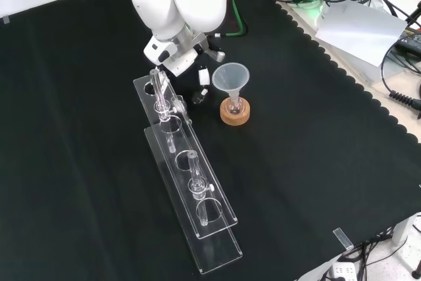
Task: Pick up the weighing funnel.
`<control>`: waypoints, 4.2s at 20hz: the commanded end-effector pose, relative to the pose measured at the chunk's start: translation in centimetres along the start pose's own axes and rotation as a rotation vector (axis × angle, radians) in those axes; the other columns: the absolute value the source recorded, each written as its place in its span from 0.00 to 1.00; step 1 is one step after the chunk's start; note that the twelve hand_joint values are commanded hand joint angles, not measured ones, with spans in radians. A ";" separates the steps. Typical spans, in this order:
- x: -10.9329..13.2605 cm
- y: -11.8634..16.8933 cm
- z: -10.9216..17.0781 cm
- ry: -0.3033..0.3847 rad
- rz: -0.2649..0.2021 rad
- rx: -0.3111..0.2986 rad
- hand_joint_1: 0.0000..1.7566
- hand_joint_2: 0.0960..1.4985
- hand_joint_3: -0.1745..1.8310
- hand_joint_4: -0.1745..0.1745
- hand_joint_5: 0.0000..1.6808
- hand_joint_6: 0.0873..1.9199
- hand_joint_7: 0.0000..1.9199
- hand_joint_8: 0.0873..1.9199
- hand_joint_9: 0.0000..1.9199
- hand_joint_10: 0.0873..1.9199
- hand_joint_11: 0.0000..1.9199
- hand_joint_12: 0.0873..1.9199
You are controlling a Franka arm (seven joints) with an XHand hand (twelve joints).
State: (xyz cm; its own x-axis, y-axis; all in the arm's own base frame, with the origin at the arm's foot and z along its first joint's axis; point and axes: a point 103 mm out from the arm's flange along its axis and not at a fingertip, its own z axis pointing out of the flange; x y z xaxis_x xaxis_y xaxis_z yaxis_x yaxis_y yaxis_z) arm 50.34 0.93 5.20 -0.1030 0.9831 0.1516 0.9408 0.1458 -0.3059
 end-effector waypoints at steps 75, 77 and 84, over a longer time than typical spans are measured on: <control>-5.5 -7.3 -10.2 -0.078 0.145 -0.111 0.63 0.39 0.48 1.00 0.68 0.47 0.34 0.33 0.48 0.23 0.32 0.63; -5.7 -8.0 -10.7 -0.083 0.149 -0.115 0.63 0.39 0.48 1.00 0.68 0.47 0.34 0.33 0.48 0.23 0.32 0.63; -5.4 -9.4 -11.7 -0.093 0.153 -0.123 0.63 0.39 0.48 1.00 0.68 0.48 0.33 0.33 0.48 0.23 0.32 0.63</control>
